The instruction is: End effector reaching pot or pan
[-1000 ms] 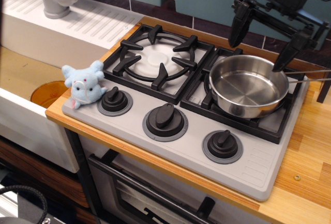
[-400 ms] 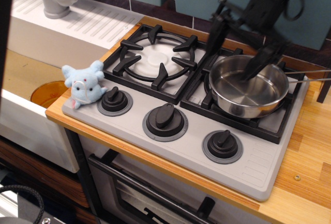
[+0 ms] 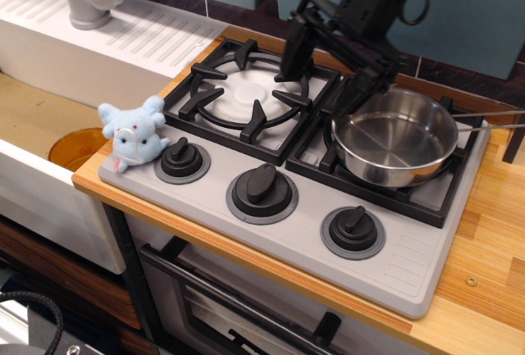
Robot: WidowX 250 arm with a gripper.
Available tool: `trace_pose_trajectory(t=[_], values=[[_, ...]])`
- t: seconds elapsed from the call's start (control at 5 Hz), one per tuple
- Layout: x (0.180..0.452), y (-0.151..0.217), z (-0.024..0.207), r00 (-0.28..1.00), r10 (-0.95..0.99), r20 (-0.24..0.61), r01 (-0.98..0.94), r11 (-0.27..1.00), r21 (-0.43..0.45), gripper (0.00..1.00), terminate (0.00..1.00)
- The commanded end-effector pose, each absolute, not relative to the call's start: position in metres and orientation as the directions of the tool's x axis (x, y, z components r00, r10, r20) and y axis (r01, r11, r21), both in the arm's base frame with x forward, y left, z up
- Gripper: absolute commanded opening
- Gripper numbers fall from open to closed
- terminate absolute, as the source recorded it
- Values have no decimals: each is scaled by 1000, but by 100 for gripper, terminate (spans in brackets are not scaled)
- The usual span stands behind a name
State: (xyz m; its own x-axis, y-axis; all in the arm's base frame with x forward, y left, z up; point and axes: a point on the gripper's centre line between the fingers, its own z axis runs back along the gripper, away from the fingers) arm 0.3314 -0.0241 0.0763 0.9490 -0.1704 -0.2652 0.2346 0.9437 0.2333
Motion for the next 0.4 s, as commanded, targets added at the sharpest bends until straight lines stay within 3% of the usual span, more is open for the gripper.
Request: trace_pose_trajectory(t=[0.0,0.2], values=[[349,-29,88,966,-191,-174,224,955,193,100,0],[364,-45,64,970,-179,-164,204,968,148,100,100]])
